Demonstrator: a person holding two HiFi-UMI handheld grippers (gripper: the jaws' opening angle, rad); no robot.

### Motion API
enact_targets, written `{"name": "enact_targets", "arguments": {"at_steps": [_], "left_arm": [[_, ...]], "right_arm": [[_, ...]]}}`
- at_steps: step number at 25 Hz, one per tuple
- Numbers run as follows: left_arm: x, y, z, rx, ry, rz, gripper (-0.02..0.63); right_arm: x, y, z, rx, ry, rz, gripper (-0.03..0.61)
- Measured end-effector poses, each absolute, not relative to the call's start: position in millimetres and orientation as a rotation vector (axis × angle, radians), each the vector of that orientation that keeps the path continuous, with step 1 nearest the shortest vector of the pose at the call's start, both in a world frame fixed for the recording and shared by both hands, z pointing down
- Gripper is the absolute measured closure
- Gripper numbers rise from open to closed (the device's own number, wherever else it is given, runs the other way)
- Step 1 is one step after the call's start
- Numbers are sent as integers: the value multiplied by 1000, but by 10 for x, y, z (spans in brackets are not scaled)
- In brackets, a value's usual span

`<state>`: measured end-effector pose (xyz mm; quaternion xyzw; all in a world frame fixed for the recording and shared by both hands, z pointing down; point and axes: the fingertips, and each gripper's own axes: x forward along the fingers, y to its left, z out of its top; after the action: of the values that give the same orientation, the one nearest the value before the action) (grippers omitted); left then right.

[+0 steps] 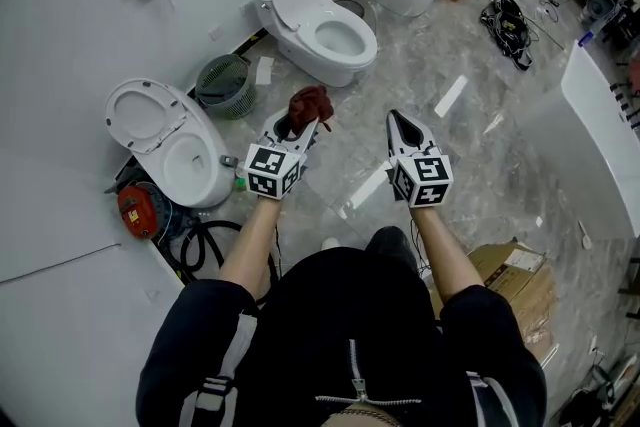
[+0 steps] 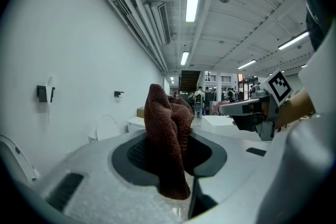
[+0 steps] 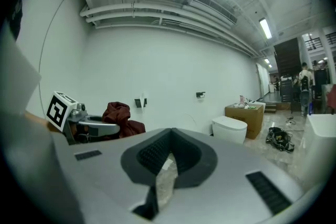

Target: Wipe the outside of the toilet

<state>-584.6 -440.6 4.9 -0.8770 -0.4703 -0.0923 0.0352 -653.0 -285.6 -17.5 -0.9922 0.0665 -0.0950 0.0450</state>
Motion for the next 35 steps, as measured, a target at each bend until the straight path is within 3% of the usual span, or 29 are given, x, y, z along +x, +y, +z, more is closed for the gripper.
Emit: {"name": "enact_targets", "arguments": {"at_steps": [10, 26, 35], "left_arm": [[-5468, -4092, 192, -2699, -1444, -319, 482], [-4189, -2847, 235, -2824, -1184, -386, 482], [-3778, -2899, 393, -2893, -1003, -445, 482]], "right_arm": [[-6187, -2519, -33, -3018, 178, -286, 575], [-4651, -1199, 124, -2980, 497, -378, 574], [-4010, -1090, 276, -2941, 686, -426, 574]]}}
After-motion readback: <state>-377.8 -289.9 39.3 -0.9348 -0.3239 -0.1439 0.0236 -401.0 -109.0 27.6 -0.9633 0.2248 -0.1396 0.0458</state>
